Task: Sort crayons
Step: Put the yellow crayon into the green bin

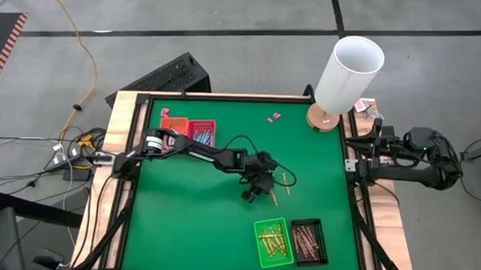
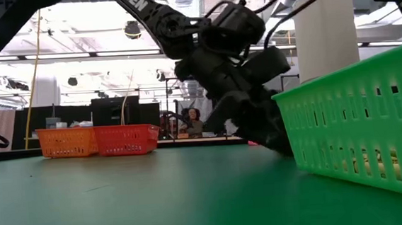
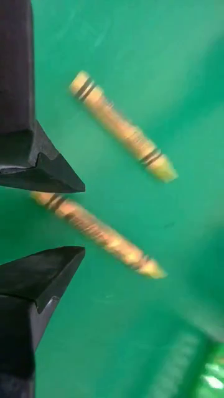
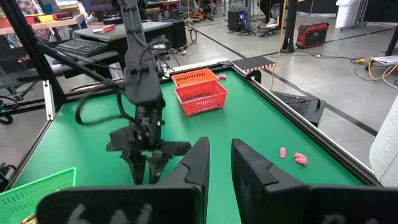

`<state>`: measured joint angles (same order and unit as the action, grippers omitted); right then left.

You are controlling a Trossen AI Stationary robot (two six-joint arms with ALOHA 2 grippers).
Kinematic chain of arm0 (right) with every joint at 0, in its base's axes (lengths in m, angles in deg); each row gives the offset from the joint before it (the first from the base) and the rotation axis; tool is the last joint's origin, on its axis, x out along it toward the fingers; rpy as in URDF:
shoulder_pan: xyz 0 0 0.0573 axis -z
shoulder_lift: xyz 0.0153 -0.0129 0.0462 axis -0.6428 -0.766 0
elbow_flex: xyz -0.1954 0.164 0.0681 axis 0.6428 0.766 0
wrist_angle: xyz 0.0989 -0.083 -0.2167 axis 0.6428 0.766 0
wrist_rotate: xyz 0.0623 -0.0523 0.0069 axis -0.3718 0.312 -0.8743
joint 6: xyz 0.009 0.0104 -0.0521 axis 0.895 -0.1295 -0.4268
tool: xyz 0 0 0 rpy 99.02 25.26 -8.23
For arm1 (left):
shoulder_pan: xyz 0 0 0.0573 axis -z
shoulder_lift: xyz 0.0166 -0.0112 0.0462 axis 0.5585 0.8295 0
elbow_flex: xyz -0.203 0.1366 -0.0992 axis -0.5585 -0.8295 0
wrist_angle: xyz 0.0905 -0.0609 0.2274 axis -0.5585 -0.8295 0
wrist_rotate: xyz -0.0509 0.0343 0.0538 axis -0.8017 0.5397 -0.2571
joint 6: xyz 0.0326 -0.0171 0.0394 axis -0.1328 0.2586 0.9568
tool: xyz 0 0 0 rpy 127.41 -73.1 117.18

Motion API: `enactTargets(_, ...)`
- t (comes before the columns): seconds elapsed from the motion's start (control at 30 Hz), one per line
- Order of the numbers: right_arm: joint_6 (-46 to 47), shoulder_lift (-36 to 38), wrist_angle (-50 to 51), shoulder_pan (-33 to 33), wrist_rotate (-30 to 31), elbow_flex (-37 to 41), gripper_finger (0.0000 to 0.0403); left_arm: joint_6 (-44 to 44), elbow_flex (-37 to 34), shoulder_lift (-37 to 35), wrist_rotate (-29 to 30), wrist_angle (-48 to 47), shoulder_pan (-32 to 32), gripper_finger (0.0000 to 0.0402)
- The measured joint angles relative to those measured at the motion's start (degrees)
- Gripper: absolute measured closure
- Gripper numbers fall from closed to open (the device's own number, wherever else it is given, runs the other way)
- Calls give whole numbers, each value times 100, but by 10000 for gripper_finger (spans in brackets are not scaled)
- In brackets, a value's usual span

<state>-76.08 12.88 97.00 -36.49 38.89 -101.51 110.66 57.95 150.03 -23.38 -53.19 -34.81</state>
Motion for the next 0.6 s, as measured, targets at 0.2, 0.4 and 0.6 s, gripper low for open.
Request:
enactTargets(0.2,0,0,-8,0,2,4,335,-97,204,344,-34,12,22,262)
enactTargets(0.4,-2,0,-1,0,1,4,335,-370,316,411,39,-38,53,262)
enactTargets(0.6,-4,0,-4,0,0,4,335,-1032,316,422,68,-210,52,279)
